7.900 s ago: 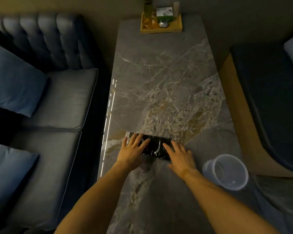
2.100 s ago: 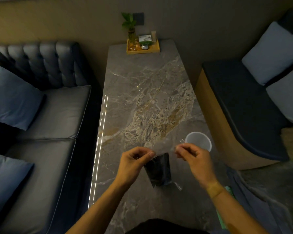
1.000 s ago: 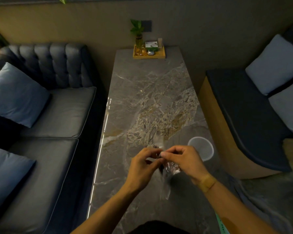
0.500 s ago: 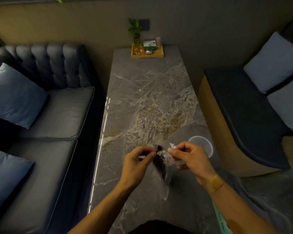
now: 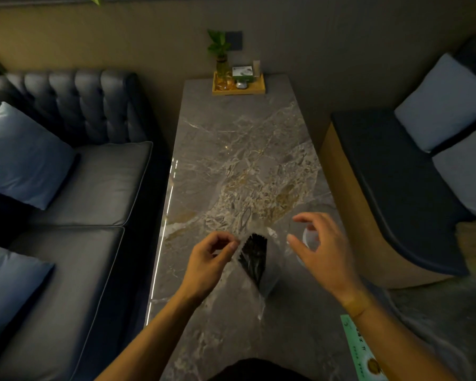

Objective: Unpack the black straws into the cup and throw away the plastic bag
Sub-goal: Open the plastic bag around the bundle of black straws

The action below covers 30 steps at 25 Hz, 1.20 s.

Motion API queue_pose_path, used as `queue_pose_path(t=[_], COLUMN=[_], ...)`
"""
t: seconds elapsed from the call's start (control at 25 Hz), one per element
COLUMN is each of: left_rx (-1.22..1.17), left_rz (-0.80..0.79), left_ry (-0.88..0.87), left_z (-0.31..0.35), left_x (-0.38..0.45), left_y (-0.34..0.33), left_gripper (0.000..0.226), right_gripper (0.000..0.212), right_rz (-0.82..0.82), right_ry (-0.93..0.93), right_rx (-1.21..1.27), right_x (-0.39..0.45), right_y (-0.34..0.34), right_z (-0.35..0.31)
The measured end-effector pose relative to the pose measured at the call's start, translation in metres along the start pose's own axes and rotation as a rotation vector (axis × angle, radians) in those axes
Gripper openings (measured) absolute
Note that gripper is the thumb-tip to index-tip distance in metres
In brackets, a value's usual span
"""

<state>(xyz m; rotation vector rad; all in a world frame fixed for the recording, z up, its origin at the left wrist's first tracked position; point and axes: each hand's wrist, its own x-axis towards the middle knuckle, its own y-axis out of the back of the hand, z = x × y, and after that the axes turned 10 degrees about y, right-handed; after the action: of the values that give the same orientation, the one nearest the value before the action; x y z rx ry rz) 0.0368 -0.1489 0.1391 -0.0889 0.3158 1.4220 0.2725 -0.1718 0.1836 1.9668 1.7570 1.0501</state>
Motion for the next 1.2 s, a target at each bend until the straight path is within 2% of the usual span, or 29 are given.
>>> queue_pose_path(t=[0.04,0.12,0.2,0.28,0.36,0.44,0.56,0.72,0.8,0.92,1.04,1.2], left_rx=[0.007,0.027,0.044,0.060,0.051,0.044,0.147,0.400,0.456,0.509,0.719,0.796], left_rz=[-0.005,-0.010,-0.014,-0.017,-0.011,0.007,0.026,-0.257,-0.281,-0.205,-0.108,-0.043], left_ry=[-0.003,-0.013,-0.022,-0.025,-0.021,0.000,0.139,0.498,0.565,0.563,0.433,0.343], left_z=[0.002,0.004,0.005,0.004,0.000,-0.012,-0.056,-0.126,-0.140,-0.137,-0.129,-0.129], left_x=[0.002,0.006,0.009,0.012,0.018,0.023,0.020,0.000,-0.005,0.000,0.007,0.010], left_y=[-0.001,-0.002,-0.003,-0.002,0.001,0.004,0.005,-0.001,-0.010,-0.025,-0.035,-0.032], left_gripper=[0.011,0.008,0.009,0.012,0.013,0.017,0.030,0.064,0.075,0.059,0.032,0.016], right_gripper=[0.022,0.033,0.038,0.027,0.016,0.016,0.017,0.016,0.015,0.013,0.012,0.012], right_rz=[-0.006,-0.126,-0.281,-0.357,-0.368,-0.371,-0.342,-0.320,-0.304,-0.302,-0.292,-0.258], right_ry=[0.172,0.403,0.504,0.541,0.502,0.406,0.319,0.305,0.289,0.269,0.261,0.187], right_rx=[-0.097,-0.222,-0.282,-0.297,-0.249,-0.183,-0.147,-0.125,-0.121,-0.112,-0.088,-0.036], right_x=[0.001,0.006,0.013,0.017,0.021,0.024,0.028,0.036,0.040,0.044,0.048,0.050], right_y=[0.000,-0.001,-0.004,-0.009,-0.012,-0.015,-0.020,-0.024,-0.027,-0.029,-0.026,-0.016], right_z=[-0.005,-0.012,-0.017,-0.020,-0.022,-0.023,-0.024,-0.027,-0.028,-0.029,-0.029,-0.023])
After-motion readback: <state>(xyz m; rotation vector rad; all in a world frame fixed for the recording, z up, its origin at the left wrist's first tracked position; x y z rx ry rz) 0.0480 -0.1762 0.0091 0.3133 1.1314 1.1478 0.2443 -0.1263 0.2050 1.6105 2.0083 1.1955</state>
